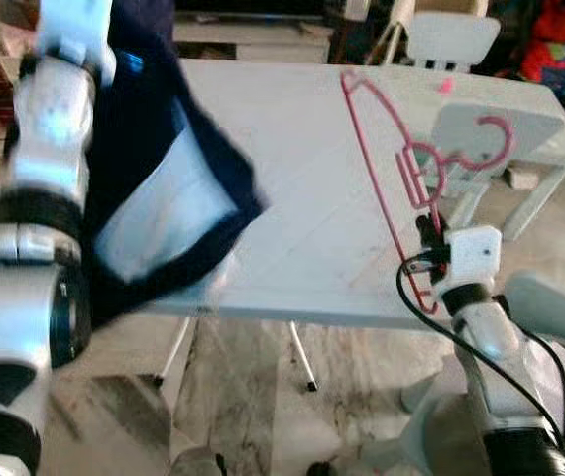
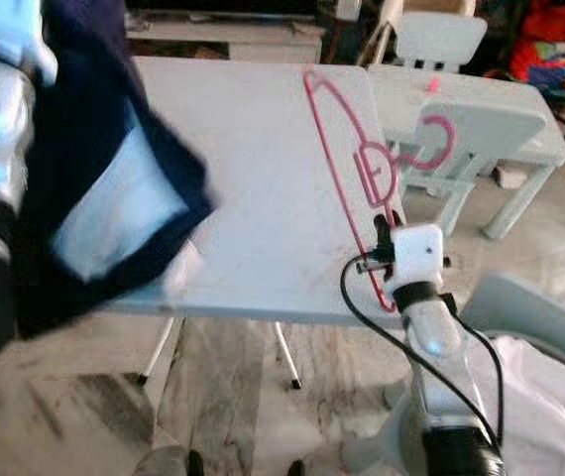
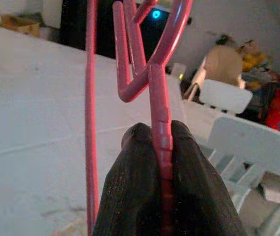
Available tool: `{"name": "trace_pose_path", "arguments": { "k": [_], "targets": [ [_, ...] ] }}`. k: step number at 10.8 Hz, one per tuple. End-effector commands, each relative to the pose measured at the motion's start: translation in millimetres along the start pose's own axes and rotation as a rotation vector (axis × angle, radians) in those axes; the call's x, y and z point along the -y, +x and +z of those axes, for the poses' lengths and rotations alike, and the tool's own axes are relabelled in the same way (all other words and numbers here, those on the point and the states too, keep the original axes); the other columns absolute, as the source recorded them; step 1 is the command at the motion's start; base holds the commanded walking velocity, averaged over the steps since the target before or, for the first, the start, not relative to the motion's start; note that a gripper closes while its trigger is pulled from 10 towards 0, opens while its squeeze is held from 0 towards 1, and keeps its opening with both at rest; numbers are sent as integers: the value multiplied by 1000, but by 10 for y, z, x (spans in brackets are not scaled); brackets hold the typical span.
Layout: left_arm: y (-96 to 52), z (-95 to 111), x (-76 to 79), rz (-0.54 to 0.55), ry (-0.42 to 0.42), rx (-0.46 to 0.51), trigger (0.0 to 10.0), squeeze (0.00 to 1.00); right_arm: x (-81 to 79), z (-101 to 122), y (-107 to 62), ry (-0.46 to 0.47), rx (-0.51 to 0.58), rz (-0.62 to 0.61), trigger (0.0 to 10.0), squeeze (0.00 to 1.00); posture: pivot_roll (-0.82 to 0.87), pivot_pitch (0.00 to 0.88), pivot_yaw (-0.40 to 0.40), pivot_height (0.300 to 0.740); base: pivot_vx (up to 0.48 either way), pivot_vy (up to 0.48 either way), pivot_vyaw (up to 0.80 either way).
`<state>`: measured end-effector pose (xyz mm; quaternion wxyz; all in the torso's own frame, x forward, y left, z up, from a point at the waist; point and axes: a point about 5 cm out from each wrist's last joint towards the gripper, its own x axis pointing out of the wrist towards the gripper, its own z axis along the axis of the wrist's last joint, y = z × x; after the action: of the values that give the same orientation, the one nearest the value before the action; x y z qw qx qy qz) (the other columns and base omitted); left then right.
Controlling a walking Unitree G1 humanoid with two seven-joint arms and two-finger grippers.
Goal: Hang hanger
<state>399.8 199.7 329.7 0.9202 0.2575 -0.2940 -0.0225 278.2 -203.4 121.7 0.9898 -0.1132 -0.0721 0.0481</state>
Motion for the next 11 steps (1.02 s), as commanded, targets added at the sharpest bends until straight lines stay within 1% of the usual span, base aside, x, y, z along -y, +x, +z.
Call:
{"name": "trace_pose_path", "arguments": {
  "k": [1,2,3,4,5,6,7,8,9,10,11],
  "targets": [
    [66,85,70,-48,40,39,10000,0,38,-22,-74,-10,-24,-2,10000,0,-115,0,-17,740,0,0,0],
    [26,31,274,-112,35,47,10000,0,41,-45,-136,-14,-39,-1,10000,0,-131,2,-17,740,0,0,0],
    [-132,-150,542,-178,-20,8,10000,0,21,-59,-170,-11,-51,8,10000,0,-133,3,-20,740,0,0,0],
    [-269,-315,689,-206,-60,-58,10000,0,1,-61,-180,-9,-56,17,10000,0,-139,5,-28,740,0,0,0],
    [-629,-692,930,-248,-83,-228,10000,0,-37,-61,-184,-6,-63,44,10000,0,-136,3,-35,740,0,0,0],
    [-875,-982,966,-233,-64,-423,10000,1000,-50,-66,-167,-5,-67,54,10000,0,-127,0,-39,740,0,0,0],
    [-1068,-1168,932,-202,-82,-548,10000,1000,-66,-68,-153,1,-72,59,10000,0,-115,0,-40,740,0,0,0],
    [-1209,-1310,772,-149,-99,-644,10000,1000,-108,-78,-132,9,-75,72,10000,0,-100,0,-41,740,0,0,0],
    [-1262,-1370,686,-125,-78,-697,10000,1000,-137,-83,-123,14,-76,80,10000,0,-93,0,-39,740,0,0,0],
    [-1241,-1375,512,-95,-13,-695,10000,1000,-169,-91,-115,20,-76,84,10000,0,-87,0,-34,740,0,0,0],
    [-1207,-1375,402,-63,-36,-717,10000,1000,-188,-101,-100,27,-76,84,10000,0,-76,0,-28,740,0,0,0]
  ]
}}
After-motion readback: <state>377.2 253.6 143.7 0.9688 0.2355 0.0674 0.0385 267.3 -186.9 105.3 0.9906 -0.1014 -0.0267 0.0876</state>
